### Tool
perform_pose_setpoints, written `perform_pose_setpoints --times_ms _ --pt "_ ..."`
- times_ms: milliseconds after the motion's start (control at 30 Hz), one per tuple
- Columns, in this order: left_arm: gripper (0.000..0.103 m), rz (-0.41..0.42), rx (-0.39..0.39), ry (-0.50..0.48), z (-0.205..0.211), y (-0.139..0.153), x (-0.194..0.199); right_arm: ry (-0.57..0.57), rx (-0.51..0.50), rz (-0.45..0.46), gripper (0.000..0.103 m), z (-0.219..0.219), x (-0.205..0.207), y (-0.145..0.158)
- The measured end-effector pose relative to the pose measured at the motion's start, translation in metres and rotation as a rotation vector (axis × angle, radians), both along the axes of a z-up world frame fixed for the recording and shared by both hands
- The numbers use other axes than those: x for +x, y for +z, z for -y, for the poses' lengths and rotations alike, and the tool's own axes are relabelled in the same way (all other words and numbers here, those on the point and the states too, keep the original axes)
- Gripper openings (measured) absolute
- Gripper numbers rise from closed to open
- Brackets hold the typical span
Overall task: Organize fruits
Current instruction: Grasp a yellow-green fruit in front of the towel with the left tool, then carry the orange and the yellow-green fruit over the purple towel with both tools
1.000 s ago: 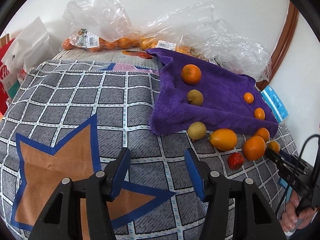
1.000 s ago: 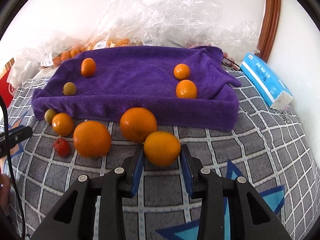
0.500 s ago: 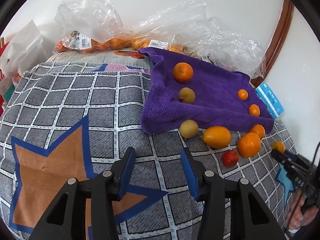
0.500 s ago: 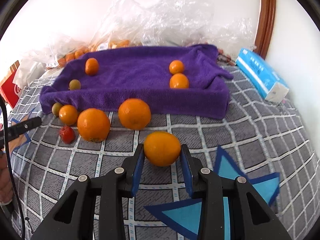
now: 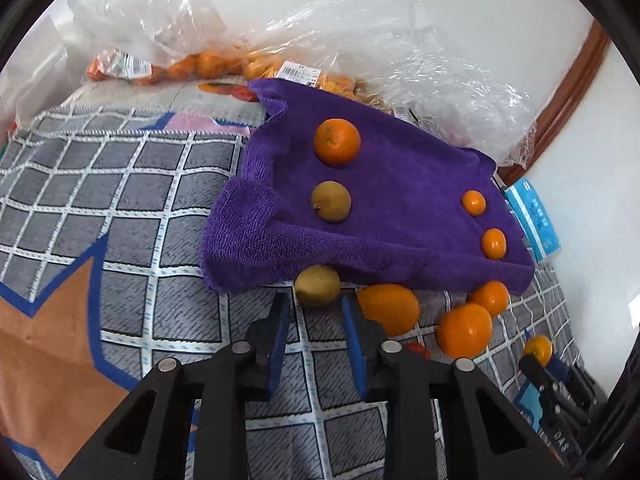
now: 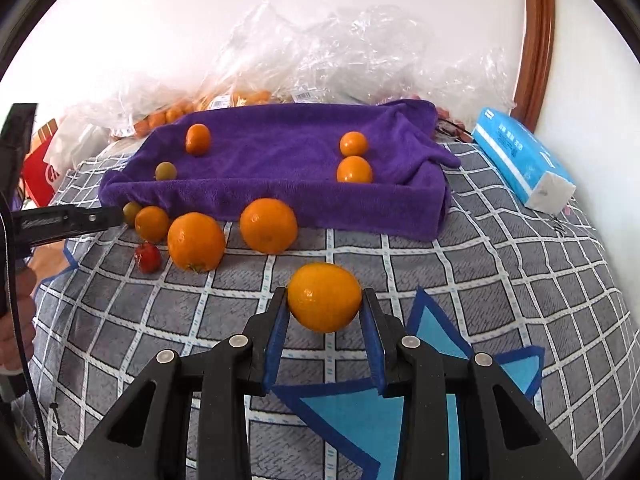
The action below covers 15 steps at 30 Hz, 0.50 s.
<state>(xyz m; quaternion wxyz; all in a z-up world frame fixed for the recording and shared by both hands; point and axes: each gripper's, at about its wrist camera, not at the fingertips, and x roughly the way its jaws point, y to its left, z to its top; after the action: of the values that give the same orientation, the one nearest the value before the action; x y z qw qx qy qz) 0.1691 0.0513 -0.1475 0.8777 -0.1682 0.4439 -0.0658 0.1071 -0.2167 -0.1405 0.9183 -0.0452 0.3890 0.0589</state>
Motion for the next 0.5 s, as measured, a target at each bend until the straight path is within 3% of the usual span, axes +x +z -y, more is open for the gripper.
perform_pose_setpoints --times_ms 133,300,500 --pt "0.024 -0.018 -0.040 0.017 0.000 -0.006 0.008 -0.004 0.045 -0.017 0.036 0.007 -0.001 0.000" --pt "0.023 -0.023 0.020 0.011 0.006 -0.001 0.004 -0.023 0.125 -0.029 0.036 0.014 0.005 0.005" --pt "0.023 -0.039 0.095 0.011 -0.005 0.006 -0.017 -0.001 0.043 -0.038 0.036 -0.005 0.006 -0.004"
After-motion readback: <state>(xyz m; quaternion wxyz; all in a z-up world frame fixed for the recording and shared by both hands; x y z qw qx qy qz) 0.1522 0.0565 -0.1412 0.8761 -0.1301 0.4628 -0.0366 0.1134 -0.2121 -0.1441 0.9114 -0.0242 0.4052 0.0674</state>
